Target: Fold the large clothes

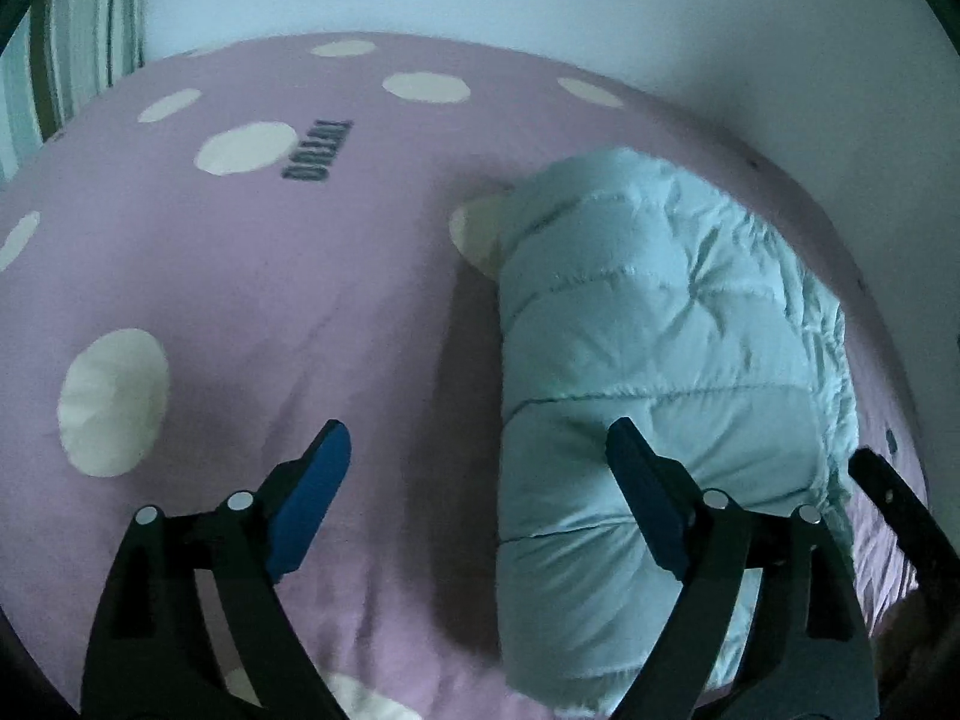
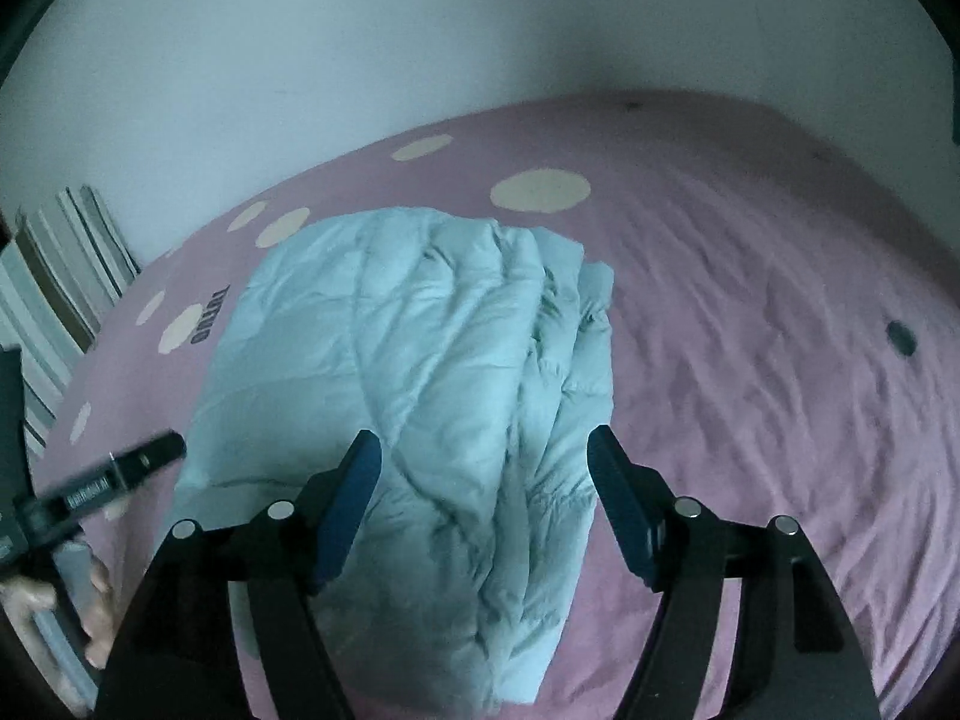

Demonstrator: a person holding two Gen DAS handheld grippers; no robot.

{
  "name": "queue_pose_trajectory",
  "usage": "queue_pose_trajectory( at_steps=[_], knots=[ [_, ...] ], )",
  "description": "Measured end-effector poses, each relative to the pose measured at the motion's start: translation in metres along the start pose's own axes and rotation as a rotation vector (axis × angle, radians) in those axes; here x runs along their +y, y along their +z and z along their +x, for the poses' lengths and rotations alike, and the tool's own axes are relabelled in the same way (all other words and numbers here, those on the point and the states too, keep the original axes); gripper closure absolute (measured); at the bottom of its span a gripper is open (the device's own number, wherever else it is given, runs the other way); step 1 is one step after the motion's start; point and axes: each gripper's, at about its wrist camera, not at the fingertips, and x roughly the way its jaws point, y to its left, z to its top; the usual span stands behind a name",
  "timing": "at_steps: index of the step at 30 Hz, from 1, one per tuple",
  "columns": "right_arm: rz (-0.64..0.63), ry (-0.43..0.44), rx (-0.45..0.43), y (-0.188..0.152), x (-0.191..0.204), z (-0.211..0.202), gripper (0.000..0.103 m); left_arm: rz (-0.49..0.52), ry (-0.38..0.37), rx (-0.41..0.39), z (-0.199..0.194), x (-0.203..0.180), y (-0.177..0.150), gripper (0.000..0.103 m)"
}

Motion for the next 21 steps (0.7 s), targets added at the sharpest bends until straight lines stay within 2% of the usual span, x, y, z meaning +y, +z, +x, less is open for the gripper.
queue_pose_trajectory(
  at_steps=[4,11,16,21],
  knots=[
    [0.034,0.022,0.064,-0.005,-0.003,0.021,0.033,0.031,-0.015,0.014,0.013,-0.01,-0.002,0.015],
    [0.066,0.045,0.112,-0.021,-0.008,0.045,0.034,0.062,-0.013,0.045,0.034,-0.016,-0.005,0.014],
    [0.083,0.07,0.117,-0.024,-0.009,0.051,0.049,0.054,-0.04,0.065,0.047,-0.017,-0.005,0.014],
    [0.083,0.107,0.1,-0.028,-0.009,0.05,0.066,0.062,-0.12,0.087,0.051,-0.022,-0.005,0.04]
  ],
)
